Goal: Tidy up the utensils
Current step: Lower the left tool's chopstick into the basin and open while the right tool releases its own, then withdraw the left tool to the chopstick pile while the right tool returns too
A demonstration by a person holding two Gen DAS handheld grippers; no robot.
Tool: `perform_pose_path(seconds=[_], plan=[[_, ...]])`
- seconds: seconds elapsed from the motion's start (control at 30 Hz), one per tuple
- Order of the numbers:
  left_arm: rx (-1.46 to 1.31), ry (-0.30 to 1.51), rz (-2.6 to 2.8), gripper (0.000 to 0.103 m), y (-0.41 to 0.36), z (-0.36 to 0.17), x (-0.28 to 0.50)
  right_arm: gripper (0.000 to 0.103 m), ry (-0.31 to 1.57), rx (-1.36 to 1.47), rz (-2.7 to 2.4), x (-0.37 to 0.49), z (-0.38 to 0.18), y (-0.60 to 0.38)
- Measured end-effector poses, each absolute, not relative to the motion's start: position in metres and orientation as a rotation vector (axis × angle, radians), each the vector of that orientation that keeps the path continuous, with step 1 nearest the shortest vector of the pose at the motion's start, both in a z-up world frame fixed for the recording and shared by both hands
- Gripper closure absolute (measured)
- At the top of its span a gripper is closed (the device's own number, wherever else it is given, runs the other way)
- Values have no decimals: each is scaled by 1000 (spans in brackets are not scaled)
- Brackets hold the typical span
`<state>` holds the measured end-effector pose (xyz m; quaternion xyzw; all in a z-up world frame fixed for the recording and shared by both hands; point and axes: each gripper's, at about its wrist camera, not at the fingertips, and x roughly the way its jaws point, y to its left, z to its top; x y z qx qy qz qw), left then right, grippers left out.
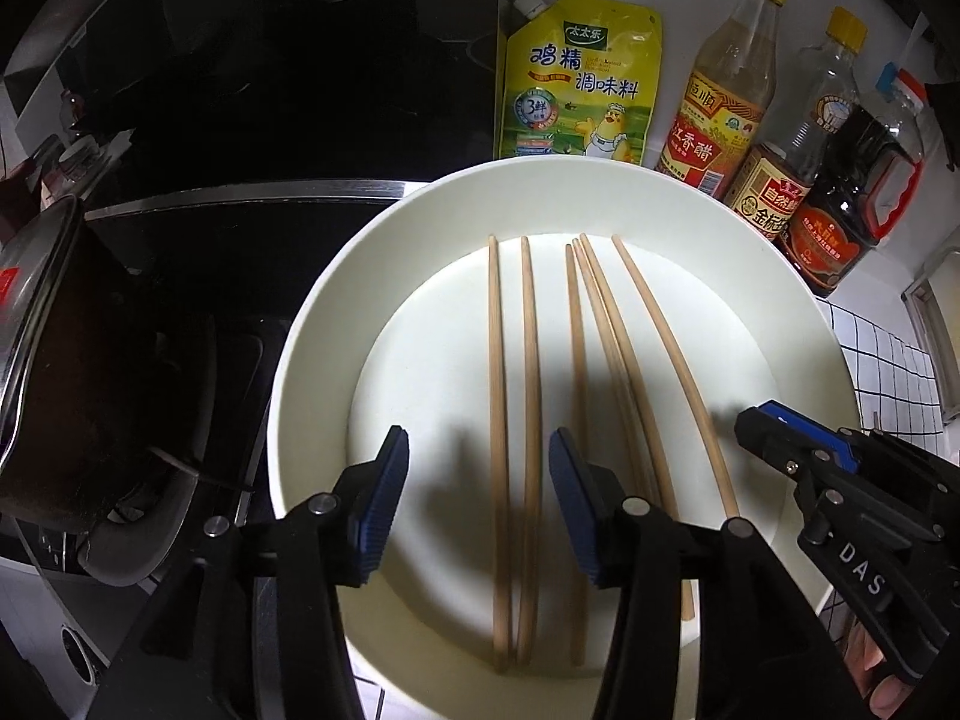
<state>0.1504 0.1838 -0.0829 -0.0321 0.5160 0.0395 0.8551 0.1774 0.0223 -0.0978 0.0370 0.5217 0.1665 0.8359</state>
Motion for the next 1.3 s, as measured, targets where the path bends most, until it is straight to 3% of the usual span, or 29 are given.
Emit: perform_pose_path(seconds=[0.6,0.77,1.3], plan=[[-61,1023,64,55,162,-51,101,82,1043,82,337,120,-65,-6],[-56,1006,57,45,149,-42,87,81,1024,90,324,98,-57,-24],[-17,999,-98,45,58,-35,61,77,1035,144,170,39,-61,-133]])
